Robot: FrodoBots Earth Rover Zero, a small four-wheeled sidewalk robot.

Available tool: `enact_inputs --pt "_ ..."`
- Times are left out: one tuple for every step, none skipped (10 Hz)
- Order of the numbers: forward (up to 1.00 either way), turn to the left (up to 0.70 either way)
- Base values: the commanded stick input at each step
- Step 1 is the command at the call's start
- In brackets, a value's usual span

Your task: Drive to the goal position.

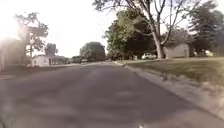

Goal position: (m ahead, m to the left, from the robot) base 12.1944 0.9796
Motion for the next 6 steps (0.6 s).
enact_inputs --pt "1.00 0.00" --pt "1.00 0.00" --pt "1.00 0.00" --pt "1.00 0.00" --pt "1.00 0.00" --pt "1.00 0.00"
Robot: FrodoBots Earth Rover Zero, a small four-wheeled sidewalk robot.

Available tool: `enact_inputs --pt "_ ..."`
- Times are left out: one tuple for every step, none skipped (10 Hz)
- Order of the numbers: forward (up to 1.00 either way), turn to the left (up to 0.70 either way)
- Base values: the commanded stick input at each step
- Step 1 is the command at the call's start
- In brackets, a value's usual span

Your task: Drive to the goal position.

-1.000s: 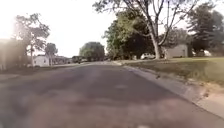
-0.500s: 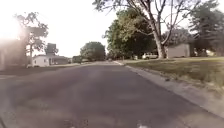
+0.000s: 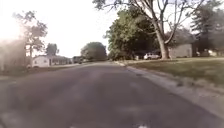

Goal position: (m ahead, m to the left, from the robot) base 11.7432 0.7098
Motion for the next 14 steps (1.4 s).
enact_inputs --pt "1.00 0.00" --pt "1.00 0.00" --pt "1.00 0.00" --pt "1.00 0.00" --pt "1.00 0.00" --pt "1.00 0.00" --pt "1.00 0.00" --pt "1.00 0.00" --pt "1.00 0.00" --pt "1.00 0.00" --pt "1.00 0.00" --pt "1.00 0.00" --pt "1.00 -0.01" --pt "1.00 -0.08"
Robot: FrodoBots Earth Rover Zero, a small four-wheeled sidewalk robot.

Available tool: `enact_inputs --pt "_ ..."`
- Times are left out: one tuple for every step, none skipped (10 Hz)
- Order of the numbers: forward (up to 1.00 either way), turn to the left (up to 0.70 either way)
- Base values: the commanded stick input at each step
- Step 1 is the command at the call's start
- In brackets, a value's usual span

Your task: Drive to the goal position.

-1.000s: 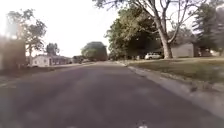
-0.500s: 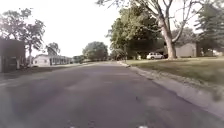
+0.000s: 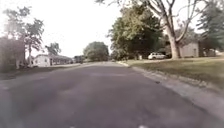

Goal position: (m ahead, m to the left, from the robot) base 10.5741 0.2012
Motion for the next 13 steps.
enact_inputs --pt "1.00 -0.11" --pt "1.00 -0.10" --pt "1.00 -0.09" --pt "1.00 -0.04" --pt "1.00 0.00" --pt "1.00 -0.13" --pt "1.00 -0.29" --pt "1.00 -0.32" --pt "1.00 -0.07" --pt "1.00 0.00" --pt "1.00 0.00" --pt "1.00 0.00" --pt "1.00 0.00"
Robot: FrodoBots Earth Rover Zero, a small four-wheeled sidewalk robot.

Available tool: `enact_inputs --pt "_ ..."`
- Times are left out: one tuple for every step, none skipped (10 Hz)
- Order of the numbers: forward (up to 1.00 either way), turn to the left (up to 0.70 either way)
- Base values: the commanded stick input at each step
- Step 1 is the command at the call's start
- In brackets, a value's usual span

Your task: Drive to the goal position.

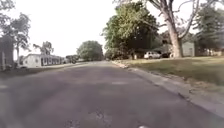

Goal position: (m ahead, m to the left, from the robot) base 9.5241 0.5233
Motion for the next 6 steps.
enact_inputs --pt "1.00 0.00" --pt "1.00 0.00" --pt "1.00 0.00" --pt "1.00 0.00" --pt "1.00 0.00" --pt "1.00 0.00"
